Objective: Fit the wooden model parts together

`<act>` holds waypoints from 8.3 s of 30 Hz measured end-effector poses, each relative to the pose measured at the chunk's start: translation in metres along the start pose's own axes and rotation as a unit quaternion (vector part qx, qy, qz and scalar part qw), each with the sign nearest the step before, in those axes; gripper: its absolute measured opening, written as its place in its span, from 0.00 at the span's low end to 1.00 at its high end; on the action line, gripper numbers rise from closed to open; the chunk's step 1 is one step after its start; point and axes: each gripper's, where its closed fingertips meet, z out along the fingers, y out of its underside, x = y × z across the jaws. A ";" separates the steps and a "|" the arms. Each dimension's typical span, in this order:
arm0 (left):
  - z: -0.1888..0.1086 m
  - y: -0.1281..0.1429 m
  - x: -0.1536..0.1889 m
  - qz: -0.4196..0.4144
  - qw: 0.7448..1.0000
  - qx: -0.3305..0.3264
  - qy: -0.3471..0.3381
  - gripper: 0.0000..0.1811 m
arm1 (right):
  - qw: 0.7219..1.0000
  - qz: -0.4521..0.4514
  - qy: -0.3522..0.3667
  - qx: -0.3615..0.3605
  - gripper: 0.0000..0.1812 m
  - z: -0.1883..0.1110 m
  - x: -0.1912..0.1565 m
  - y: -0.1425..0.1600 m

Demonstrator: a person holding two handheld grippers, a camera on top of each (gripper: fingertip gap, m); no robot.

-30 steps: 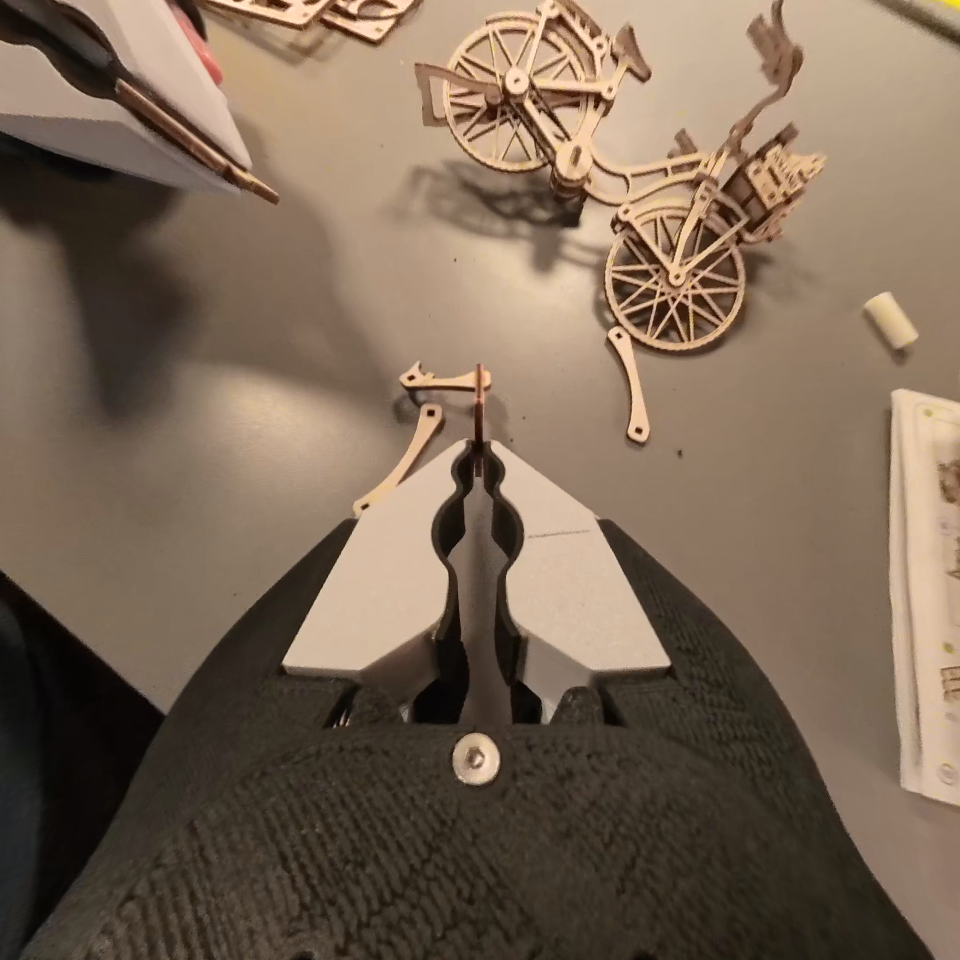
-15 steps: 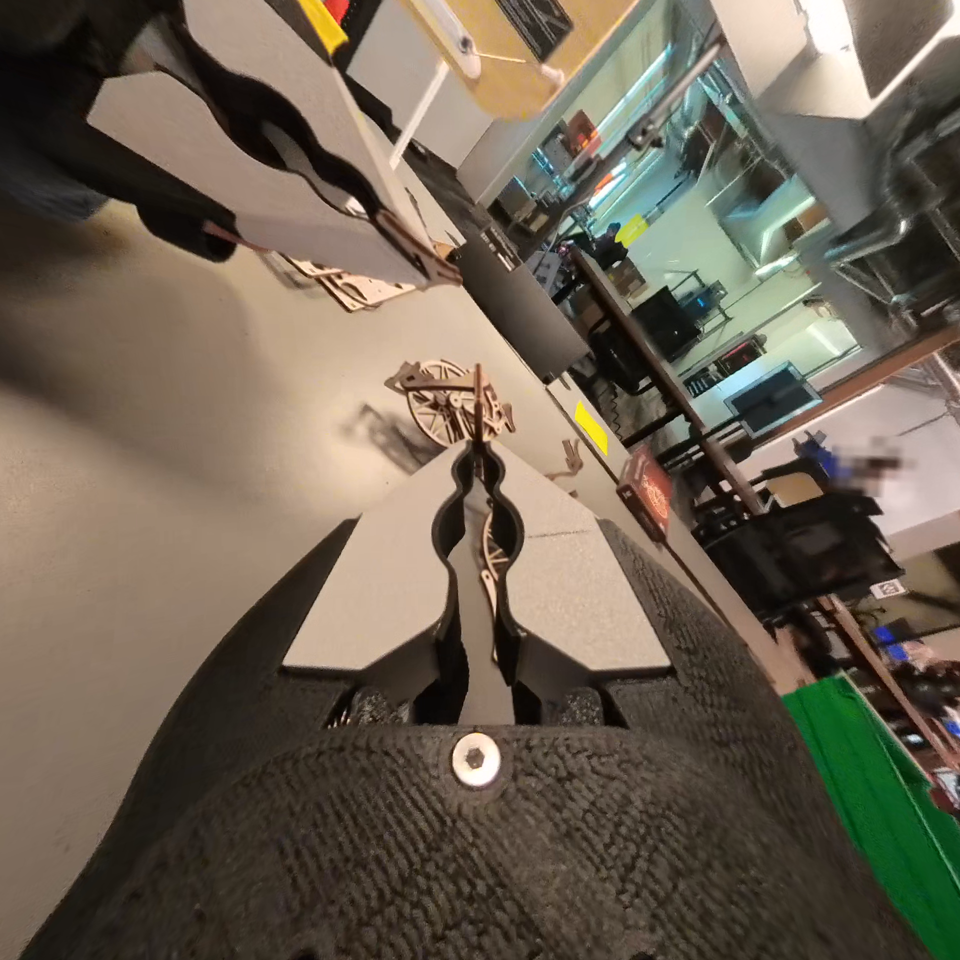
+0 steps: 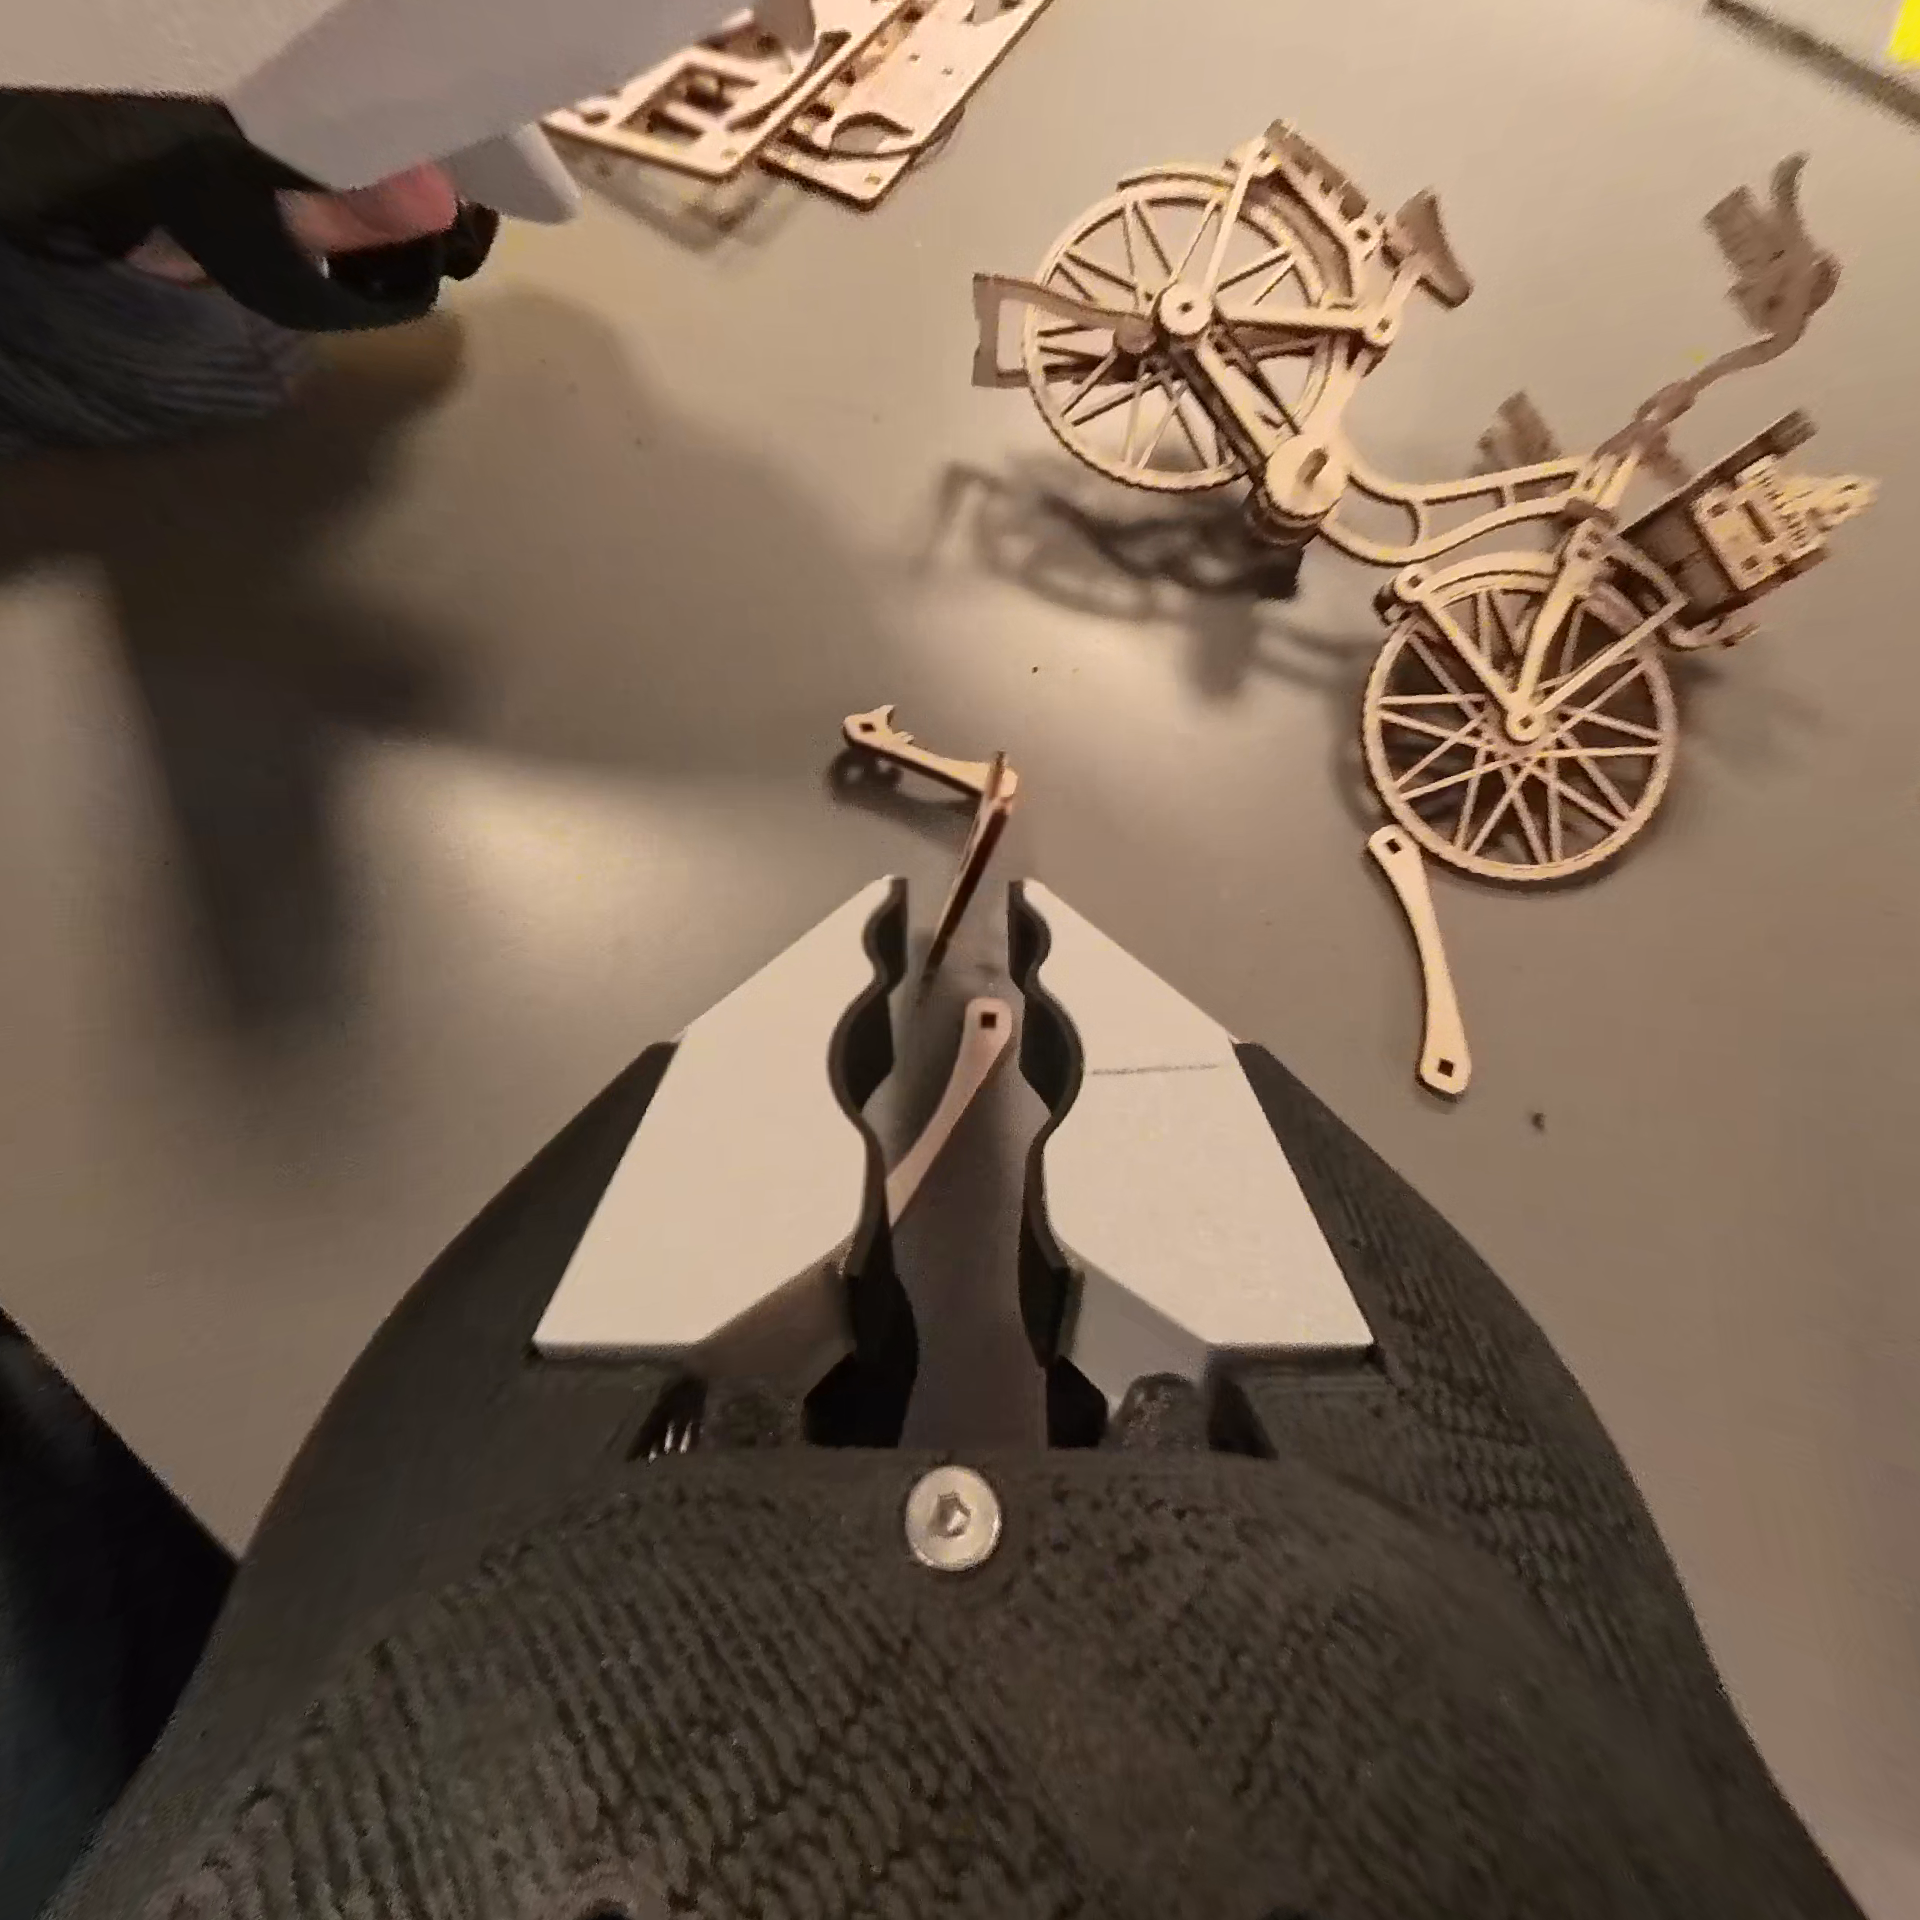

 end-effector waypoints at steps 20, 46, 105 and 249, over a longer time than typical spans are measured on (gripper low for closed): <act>0.000 0.002 -0.004 -0.032 0.999 0.002 0.005 0.01 | 0.961 -0.191 -0.195 0.042 0.19 -0.001 -0.063 -0.022; 0.001 0.023 -0.021 -0.161 0.986 -0.052 -0.007 0.01 | 0.963 0.045 -0.179 0.194 0.01 0.025 0.013 -0.107; 0.002 0.014 -0.017 0.146 0.982 -0.071 -0.092 0.01 | 0.841 -0.437 0.225 0.227 0.00 0.008 0.007 -0.119; -0.248 -0.142 0.001 -0.132 0.937 -0.135 -0.294 0.00 | 0.913 -0.013 -0.234 0.334 0.01 -0.108 -0.032 -0.072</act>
